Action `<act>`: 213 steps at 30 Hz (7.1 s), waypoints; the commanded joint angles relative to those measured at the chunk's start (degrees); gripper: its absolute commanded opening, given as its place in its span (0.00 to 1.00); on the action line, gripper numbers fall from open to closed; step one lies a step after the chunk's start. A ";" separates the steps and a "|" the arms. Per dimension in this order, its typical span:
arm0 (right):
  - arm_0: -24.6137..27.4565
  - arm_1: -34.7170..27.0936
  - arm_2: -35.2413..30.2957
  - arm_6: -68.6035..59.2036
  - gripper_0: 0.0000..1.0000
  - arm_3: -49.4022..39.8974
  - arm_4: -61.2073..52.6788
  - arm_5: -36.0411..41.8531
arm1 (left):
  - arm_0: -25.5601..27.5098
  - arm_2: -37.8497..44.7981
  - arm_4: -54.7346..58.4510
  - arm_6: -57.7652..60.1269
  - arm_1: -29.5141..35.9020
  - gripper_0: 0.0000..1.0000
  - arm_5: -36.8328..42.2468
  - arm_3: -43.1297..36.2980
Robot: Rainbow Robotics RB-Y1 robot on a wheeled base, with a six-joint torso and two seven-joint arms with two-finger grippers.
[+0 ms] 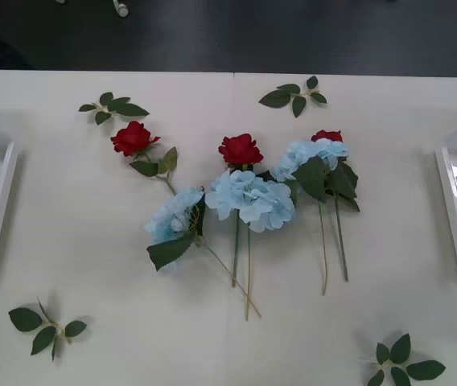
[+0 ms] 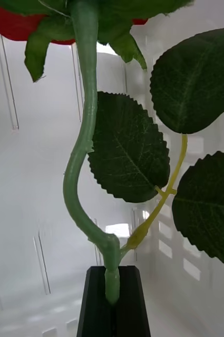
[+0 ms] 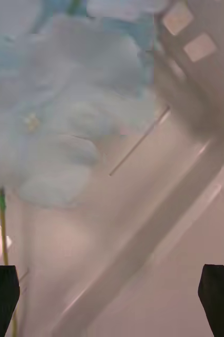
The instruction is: Put the red flowers into the right box and the blue flowers into the left box
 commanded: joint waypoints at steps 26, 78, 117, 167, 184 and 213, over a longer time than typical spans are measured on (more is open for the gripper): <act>-2.33 0.35 -1.06 4.19 0.88 -0.02 -4.86 -6.98 | -2.45 -13.33 -21.22 33.78 -20.81 1.00 13.41 -38.15; -4.70 36.30 2.28 12.36 0.88 -25.68 4.80 13.85 | -22.05 -38.11 -45.74 45.73 -35.05 1.00 4.18 -4.84; -10.42 41.39 0.26 -2.58 0.88 -17.77 17.11 22.81 | -22.05 -38.82 -44.77 42.74 -32.06 0.00 2.77 -6.33; -12.79 41.39 8.35 -5.57 0.00 -12.15 29.24 14.99 | 1.06 -17.20 22.82 -25.37 -20.11 0.00 -16.83 -47.20; -12.79 37.26 -4.05 -5.04 0.00 -26.12 25.46 33.54 | 1.06 -0.76 44.44 -57.19 -31.01 0.00 19.82 -46.85; -12.79 4.30 -15.47 -2.49 0.00 -22.17 -2.67 37.05 | -3.68 -4.19 49.36 -66.68 -39.53 0.00 26.41 -46.85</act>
